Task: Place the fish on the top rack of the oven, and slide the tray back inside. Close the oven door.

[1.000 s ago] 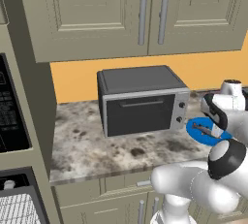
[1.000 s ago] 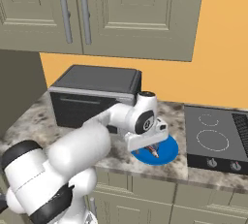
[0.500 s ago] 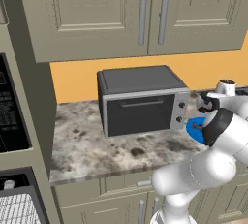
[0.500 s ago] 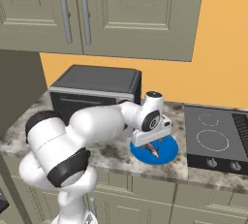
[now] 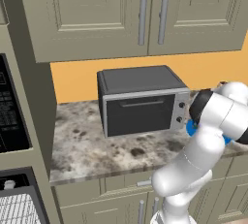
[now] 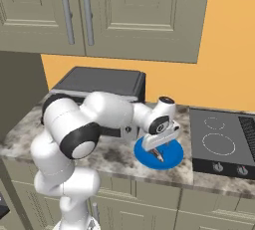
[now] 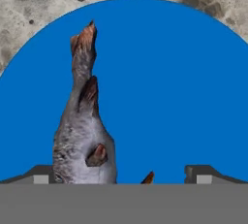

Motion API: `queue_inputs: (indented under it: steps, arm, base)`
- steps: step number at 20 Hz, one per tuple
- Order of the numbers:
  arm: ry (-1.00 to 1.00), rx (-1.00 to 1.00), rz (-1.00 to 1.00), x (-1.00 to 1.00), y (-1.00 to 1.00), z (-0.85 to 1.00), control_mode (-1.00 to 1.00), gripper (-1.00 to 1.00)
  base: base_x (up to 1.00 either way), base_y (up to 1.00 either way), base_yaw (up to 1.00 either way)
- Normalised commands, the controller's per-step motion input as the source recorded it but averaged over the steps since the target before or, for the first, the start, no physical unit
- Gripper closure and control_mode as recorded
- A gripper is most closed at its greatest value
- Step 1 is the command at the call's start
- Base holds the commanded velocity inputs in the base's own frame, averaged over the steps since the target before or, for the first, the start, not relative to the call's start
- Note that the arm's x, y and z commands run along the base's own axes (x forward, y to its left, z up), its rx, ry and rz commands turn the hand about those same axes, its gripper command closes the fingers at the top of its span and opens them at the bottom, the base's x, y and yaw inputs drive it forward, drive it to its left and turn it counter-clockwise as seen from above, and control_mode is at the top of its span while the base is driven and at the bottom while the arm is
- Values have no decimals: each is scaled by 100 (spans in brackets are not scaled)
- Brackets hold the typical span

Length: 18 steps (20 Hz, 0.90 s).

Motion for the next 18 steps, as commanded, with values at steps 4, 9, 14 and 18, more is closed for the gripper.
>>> queue_inputs:
  steps: [4,9,14,18]
  arm:
    - [-31,-3,0,-6,34,-59,-100,-100]
    - [-38,-9,0,-25,68,-56,-100,-100]
    - [-7,-7,0,-11,68,-45,-100,100]
    - [0,-1,0,21,27,-18,-100,100]
  base:
    - [0,0,0]
    - [0,0,0]
    - [0,0,0]
    - [0,0,0]
